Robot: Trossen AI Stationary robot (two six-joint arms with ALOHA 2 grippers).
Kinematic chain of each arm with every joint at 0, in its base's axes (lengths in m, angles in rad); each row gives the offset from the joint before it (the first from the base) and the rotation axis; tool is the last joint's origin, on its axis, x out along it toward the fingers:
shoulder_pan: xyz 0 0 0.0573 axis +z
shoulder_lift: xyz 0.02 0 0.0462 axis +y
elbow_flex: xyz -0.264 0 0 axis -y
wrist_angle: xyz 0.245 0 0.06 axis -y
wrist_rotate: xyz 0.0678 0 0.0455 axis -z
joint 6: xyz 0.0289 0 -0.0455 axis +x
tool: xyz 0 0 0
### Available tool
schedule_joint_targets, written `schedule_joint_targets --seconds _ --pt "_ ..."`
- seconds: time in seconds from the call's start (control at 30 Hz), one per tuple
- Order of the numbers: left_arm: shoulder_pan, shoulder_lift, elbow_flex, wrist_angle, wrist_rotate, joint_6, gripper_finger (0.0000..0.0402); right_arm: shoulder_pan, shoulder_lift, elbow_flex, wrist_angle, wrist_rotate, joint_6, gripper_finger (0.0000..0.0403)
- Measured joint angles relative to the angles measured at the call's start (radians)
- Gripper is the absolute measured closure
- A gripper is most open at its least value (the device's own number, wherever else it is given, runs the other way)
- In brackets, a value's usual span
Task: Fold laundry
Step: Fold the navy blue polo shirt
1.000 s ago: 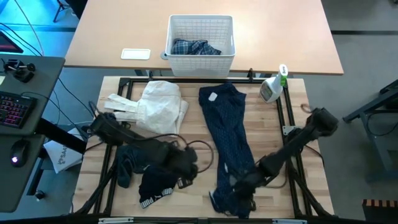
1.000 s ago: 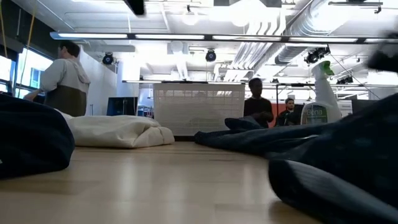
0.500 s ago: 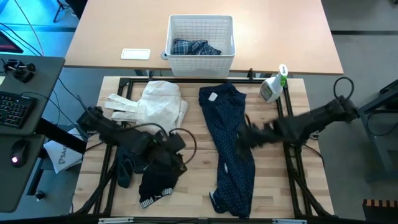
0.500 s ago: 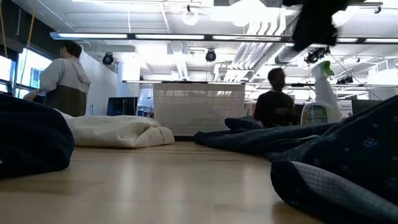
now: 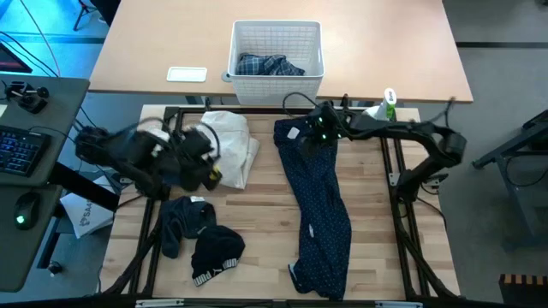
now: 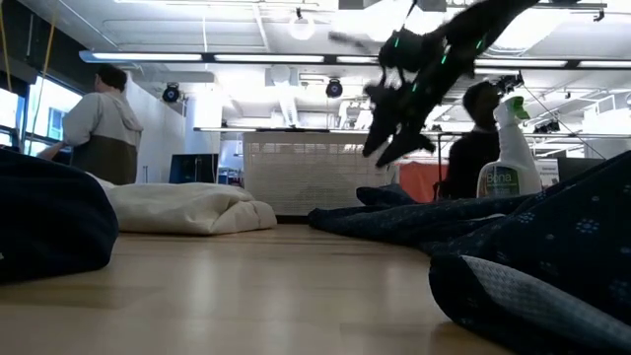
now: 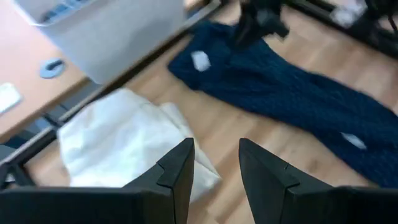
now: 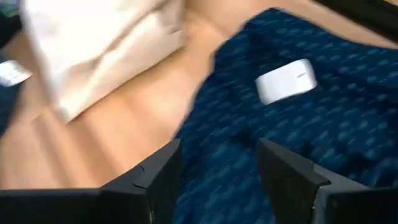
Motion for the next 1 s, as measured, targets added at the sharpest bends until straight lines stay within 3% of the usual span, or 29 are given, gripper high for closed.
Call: schedule_joint_targets --seconds 0.2,0.37,0.5,0.6,0.73,0.8,1.0 --pt "0.136 -0.114 -0.115 0.011 -0.043 0.074 0.0309 -0.121 0.181 -0.001 0.068 -0.120 0.000 0.0208" --pt "0.250 -0.170 -0.181 0.169 -0.002 0.289 0.0328 -0.146 0.277 -0.001 0.086 -0.253 -0.006 0.0242" --pt "0.335 -0.176 -0.217 0.356 0.083 0.475 0.0339 -0.134 0.271 -0.001 0.086 -0.294 -0.041 0.0322" --pt "0.400 -0.163 -0.231 0.457 0.178 0.578 0.0346 -0.127 0.235 0.027 0.084 -0.395 -0.077 0.0387" --pt "0.484 -0.129 -0.264 0.526 0.278 0.656 0.0353 -0.127 0.166 0.092 0.092 -0.524 -0.109 0.0376" --pt "0.525 -0.114 -0.280 0.543 0.322 0.683 0.0356 -0.126 0.138 0.125 0.090 -0.474 -0.118 0.0375" --pt "0.609 -0.048 -0.297 0.569 0.352 0.766 0.0360 -0.128 0.123 0.182 0.095 -0.125 -0.247 0.0397"
